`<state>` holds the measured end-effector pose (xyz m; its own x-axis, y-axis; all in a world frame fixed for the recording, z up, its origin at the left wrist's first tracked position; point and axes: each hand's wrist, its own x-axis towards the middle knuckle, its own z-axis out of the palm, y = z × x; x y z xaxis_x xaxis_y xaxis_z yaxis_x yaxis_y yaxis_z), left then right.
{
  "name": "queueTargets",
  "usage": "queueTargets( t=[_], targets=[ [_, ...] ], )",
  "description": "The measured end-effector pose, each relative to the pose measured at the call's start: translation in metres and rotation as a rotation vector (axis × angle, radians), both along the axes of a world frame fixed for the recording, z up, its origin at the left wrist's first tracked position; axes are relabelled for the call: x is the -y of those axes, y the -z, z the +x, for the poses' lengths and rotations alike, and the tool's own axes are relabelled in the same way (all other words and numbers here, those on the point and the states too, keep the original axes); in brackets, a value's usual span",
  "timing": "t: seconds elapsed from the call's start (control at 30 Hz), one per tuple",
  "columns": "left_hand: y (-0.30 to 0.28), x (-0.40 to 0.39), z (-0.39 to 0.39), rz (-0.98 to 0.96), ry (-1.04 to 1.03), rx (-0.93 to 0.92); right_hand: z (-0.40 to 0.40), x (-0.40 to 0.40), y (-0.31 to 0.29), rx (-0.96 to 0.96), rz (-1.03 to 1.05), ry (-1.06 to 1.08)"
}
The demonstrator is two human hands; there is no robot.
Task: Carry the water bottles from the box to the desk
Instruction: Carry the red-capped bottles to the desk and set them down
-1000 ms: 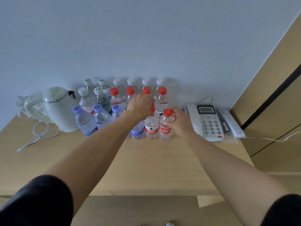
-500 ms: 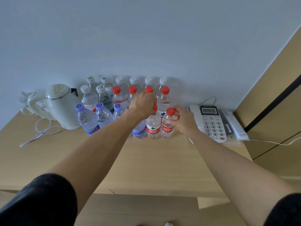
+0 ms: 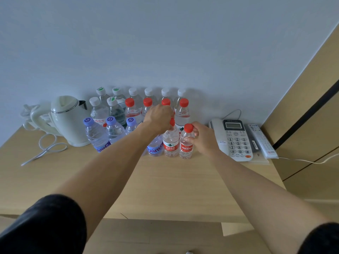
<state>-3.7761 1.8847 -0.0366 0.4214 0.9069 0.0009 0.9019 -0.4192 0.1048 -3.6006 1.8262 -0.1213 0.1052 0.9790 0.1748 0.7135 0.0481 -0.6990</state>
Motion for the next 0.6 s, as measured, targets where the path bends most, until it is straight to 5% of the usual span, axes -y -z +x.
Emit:
queueTargets(
  t=[0.6],
  targets=[
    [0.003,-0.001,0.002,-0.011,-0.002,0.014,0.005,-0.008,0.000,0.050,-0.033,-0.019]
  ],
)
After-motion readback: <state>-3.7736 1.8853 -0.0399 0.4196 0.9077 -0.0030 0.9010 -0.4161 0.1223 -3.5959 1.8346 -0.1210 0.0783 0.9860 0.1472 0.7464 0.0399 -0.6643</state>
